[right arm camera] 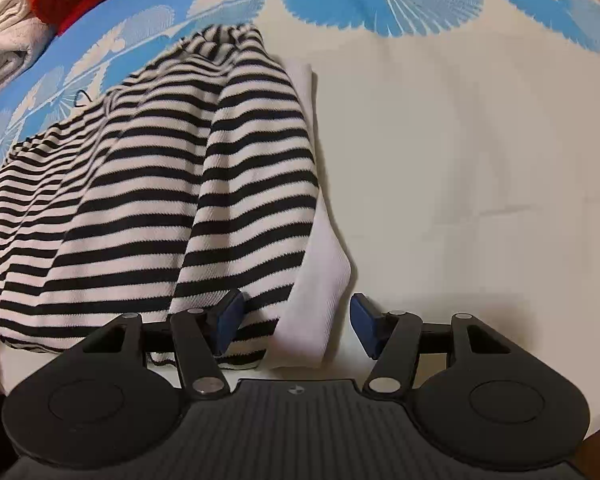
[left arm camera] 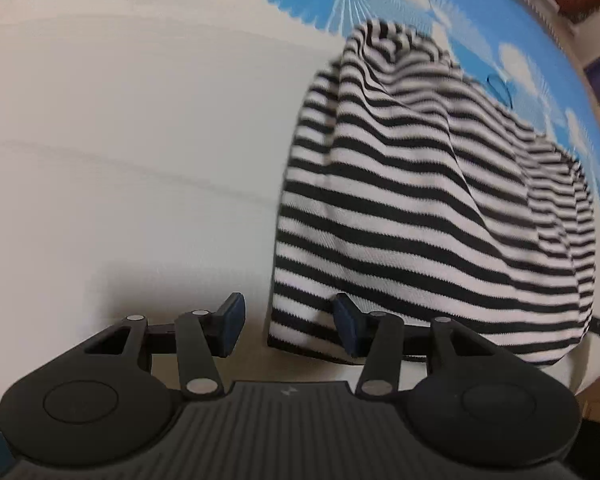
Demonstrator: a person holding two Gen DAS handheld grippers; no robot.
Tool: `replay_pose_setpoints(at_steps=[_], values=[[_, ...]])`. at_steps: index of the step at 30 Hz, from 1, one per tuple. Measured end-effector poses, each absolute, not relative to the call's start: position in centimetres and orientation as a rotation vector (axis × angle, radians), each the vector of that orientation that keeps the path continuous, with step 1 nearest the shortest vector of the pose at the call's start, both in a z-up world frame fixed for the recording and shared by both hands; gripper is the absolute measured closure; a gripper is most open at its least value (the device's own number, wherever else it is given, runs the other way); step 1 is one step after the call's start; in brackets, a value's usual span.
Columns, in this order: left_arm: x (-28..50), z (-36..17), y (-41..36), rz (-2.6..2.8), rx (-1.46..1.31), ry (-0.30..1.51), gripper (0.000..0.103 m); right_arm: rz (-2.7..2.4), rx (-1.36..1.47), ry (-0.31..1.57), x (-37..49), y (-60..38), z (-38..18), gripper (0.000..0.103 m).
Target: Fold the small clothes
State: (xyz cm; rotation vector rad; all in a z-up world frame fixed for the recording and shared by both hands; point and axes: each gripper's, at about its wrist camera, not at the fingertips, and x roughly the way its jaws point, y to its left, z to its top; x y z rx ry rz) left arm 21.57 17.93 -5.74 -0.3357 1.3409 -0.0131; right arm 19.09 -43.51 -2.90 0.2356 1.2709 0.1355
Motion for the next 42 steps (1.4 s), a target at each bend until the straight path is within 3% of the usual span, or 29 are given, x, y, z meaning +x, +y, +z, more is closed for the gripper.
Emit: replay_pose_setpoints(at_steps=[2, 3, 4, 5, 6, 11, 16, 21, 24, 26, 30, 33, 35, 37, 42], values=[[21.8, -5.9, 17.5, -0.048, -0.324, 1.340, 0.054, 0.139, 0.251, 1.268, 19.0, -43.5, -3.0, 0.047], [21.8, -5.9, 17.2, -0.080, -0.315, 1.339, 0.073, 0.149, 0.257, 1.264, 18.9, -43.5, -2.9, 0.057], [21.9, -5.8, 16.9, -0.102, -0.301, 1.335, 0.100, 0.169, 0.270, 1.253, 18.7, -43.6, -2.8, 0.077], [21.8, -5.5, 16.9, -0.112, -0.282, 1.319, 0.101, 0.183, 0.282, 1.228, 18.4, -43.7, -2.3, 0.088], [21.5, -4.9, 17.1, -0.124, -0.285, 1.288, 0.101, 0.181, 0.292, 1.196, 18.5, -44.1, -1.7, 0.094], [19.0, -1.1, 20.1, -0.091, -0.374, 1.076, 0.101, 0.199, 0.528, 0.935, 15.9, -48.6, 3.1, 0.096], [19.0, -5.4, 19.4, -0.026, -0.206, 1.320, 0.102, 0.105, 0.296, 1.194, 15.7, -47.6, -1.0, 0.097], [19.0, -3.6, 17.7, 0.019, -0.137, 1.260, 0.100, 0.060, 0.261, 1.178, 15.6, -46.7, -0.9, 0.095], [18.8, -1.6, 16.7, 0.053, -0.097, 1.149, 0.087, -0.012, 0.134, 1.131, 15.0, -45.0, 0.2, 0.087], [18.7, -0.5, 16.0, 0.047, -0.073, 1.086, 0.086, -0.088, 0.021, 1.048, 14.7, -44.4, 1.4, 0.081], [19.8, 0.3, 13.2, -0.033, -0.077, 1.034, 0.086, 0.051, 0.051, 0.896, 14.4, -43.1, 3.5, 0.081], [21.0, -0.9, 11.0, -0.056, -0.014, 1.086, 0.082, 0.188, -0.004, 0.975, 15.1, -41.0, 2.0, 0.081], [22.4, -3.5, 10.6, 0.008, 0.059, 1.212, 0.079, 0.166, -0.117, 1.141, 15.9, -39.8, -1.0, 0.080], [23.3, -5.3, 11.3, 0.128, 0.103, 1.296, 0.064, 0.140, -0.139, 1.196, 16.4, -39.7, -2.2, 0.072], [24.8, -1.3, 11.1, 0.256, 0.087, 1.063, 0.063, 0.047, -0.040, 0.998, 17.5, -40.1, 1.7, 0.071]])
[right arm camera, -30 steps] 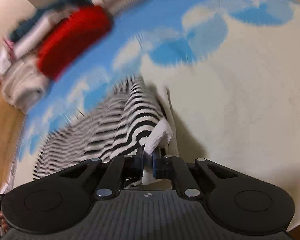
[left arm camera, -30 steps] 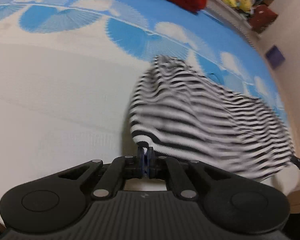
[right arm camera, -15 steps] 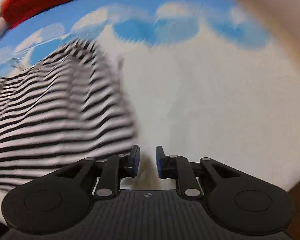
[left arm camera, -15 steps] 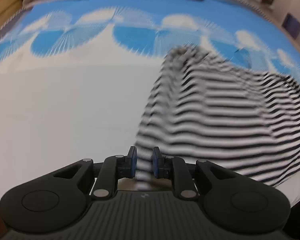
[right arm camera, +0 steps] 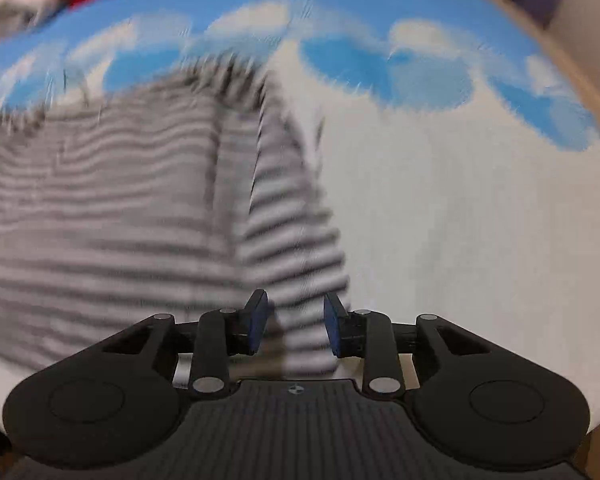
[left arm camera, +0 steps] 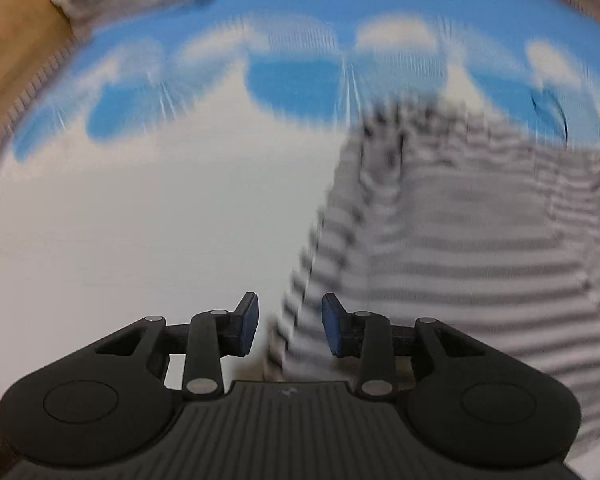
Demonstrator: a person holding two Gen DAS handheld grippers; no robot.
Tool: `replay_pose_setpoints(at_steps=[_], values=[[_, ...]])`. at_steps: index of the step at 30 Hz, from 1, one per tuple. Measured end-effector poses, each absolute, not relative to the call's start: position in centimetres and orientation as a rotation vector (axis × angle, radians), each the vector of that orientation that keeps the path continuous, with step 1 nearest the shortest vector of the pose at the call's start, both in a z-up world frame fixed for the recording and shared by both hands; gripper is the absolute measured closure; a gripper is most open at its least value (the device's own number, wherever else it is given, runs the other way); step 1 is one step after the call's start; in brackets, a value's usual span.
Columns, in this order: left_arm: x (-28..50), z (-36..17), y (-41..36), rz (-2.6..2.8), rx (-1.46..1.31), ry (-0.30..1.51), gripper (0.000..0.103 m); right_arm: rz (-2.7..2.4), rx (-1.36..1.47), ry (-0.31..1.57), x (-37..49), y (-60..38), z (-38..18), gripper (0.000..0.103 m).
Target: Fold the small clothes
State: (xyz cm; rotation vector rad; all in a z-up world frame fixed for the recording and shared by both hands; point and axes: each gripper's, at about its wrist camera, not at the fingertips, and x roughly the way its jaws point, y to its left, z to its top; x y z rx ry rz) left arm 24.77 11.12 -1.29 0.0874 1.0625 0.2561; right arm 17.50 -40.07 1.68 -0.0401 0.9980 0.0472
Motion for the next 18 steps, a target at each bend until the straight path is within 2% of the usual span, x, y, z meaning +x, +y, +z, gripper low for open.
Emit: replay_pose_setpoints(at_steps=[3, 7, 11, 15, 18], values=[[25.9, 0.0, 9.8, 0.187, 0.047, 0.978, 0.063, 0.030, -0.019, 0.853, 18.2, -39.6, 3.5, 0.068], [27.6, 0.0, 6.8, 0.063, 0.046, 0.929, 0.063, 0.081, -0.009, 0.760, 20.6, -38.5, 4.0, 0.067], [30.3, -3.6, 5.0, 0.042, 0.128, 1.016, 0.063, 0.150, -0.142, 0.854, 23.2, -35.3, 1.2, 0.067], [32.7, -6.0, 5.5, 0.084, 0.085, 1.042, 0.058, 0.115, -0.284, 0.948, 25.9, -33.4, -2.5, 0.067], [33.4, -6.5, 6.2, 0.104, 0.057, 1.027, 0.050, 0.071, -0.285, 0.964, 27.3, -33.0, -3.6, 0.065]])
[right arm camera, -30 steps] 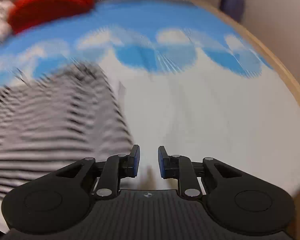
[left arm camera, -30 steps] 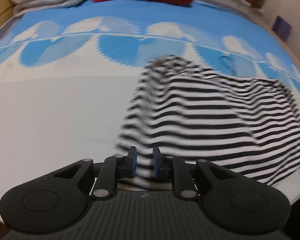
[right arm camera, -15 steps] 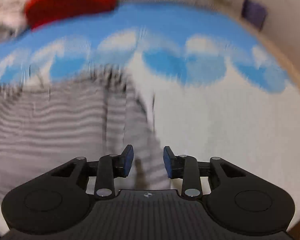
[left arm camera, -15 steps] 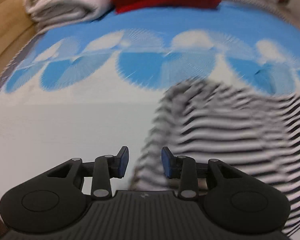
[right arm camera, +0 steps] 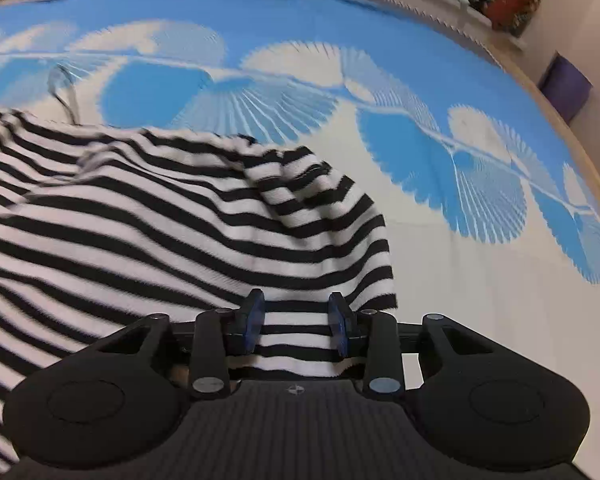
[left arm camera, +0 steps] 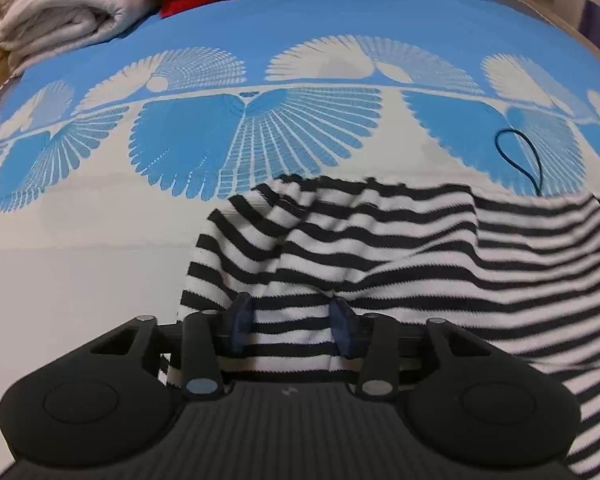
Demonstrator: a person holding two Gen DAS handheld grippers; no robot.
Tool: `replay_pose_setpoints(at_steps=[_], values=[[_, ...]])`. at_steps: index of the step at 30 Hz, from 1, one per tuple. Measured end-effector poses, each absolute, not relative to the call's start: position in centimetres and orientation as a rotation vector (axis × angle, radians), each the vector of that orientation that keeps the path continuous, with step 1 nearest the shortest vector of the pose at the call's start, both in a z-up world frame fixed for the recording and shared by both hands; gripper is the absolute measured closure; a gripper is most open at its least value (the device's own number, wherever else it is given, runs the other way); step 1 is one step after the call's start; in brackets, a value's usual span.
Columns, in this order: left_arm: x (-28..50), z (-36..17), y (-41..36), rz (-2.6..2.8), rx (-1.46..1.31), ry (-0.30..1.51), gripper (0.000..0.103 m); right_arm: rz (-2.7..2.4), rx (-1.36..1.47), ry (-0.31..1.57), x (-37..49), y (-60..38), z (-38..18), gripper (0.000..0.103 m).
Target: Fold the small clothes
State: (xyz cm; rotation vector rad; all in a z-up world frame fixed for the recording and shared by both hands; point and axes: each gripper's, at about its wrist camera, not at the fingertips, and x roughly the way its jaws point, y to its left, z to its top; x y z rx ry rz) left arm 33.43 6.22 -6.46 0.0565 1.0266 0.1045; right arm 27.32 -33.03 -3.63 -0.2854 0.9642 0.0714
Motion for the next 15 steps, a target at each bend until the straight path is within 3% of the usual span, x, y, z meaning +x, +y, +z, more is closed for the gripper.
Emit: replay_pose_setpoints(at_steps=[3, 7, 11, 15], values=[[34.1, -6.6, 6.6, 0.128, 0.031, 1.039, 0.041, 0.048, -0.262, 0.966, 28.5, -32.9, -4.0, 0.063], [34.8, -5.0, 7.3, 0.125, 0.008, 1.134, 0.040, 0.042, -0.264, 0.979, 28.9, -32.6, -4.3, 0.062], [33.4, -1.1, 7.3, 0.115, -0.006, 0.997, 0.039, 0.019, -0.185, 0.904, 28.9, -33.2, -2.0, 0.063], [34.2, -2.8, 7.2, 0.096, -0.008, 1.007, 0.040, -0.017, -0.151, 0.862, 29.4, -34.0, -2.0, 0.063]])
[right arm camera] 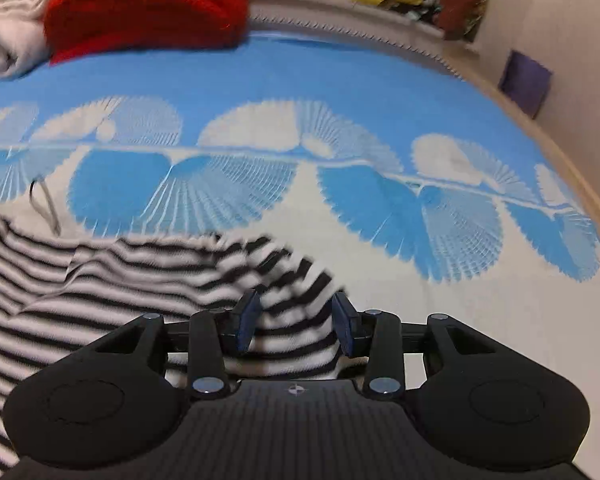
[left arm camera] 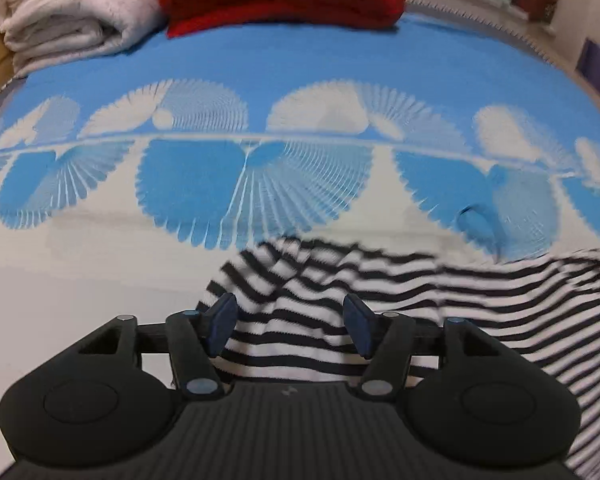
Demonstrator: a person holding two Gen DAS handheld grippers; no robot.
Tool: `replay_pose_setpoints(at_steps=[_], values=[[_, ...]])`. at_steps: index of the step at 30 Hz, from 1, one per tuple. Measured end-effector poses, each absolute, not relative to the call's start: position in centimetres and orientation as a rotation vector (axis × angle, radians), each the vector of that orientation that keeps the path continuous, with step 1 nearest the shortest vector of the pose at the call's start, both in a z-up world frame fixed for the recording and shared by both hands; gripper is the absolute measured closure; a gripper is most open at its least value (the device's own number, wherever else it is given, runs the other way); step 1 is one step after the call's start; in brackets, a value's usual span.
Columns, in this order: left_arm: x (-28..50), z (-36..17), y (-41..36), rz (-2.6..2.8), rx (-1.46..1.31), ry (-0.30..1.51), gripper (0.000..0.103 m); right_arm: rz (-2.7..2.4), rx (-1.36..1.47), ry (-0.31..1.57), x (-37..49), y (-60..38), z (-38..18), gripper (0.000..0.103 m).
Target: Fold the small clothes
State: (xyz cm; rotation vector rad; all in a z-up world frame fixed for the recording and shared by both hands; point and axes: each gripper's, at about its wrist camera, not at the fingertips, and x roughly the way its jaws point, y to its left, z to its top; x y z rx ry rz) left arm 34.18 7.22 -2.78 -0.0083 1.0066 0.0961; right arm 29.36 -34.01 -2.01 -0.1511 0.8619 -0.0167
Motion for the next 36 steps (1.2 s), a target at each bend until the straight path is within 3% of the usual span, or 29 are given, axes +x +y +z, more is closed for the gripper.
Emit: replay_pose_setpoints(at_steps=[3, 5, 11, 17, 27, 29, 31, 34, 36], values=[[34.7, -6.1, 8.2, 0.117, -0.044, 1.056, 0.036, -0.057, -0.171, 0.960, 30.3, -34.7, -4.9, 0.062], [34.5, -5.5, 8.4, 0.136, -0.072, 1.048, 0.036, -0.060, -0.172, 0.947, 30.1, -34.7, -4.7, 0.062], [30.6, 0.7, 6.5, 0.092, 0.041, 0.805, 0.036, -0.066, -0.107, 0.832, 27.4, -35.3, 0.2, 0.062], [23.9, 3.3, 3.9, 0.011, 0.225, 0.619, 0.036, -0.060, -0.032, 0.735, 20.9, -37.1, 6.3, 0.059], [13.9, 5.9, 4.7, 0.075, 0.043, 0.729, 0.035, -0.043, 0.053, 0.640, 7.6, -41.8, 9.3, 0.053], [11.6, 5.3, 4.7, 0.077, 0.024, 0.749, 0.039, -0.048, 0.060, 0.609, 6.2, -42.3, 9.4, 0.050], [9.5, 3.6, 4.5, 0.087, 0.026, 0.780, 0.059, -0.056, 0.014, 0.614, 5.6, -42.2, 8.9, 0.050], [8.0, 1.4, 4.5, 0.116, 0.036, 0.883, 0.074, -0.050, -0.047, 0.602, 4.9, -41.7, 8.7, 0.050], [7.4, 1.4, 4.3, 0.110, 0.053, 0.864, 0.075, -0.040, -0.064, 0.595, 4.7, -41.7, 8.7, 0.050]])
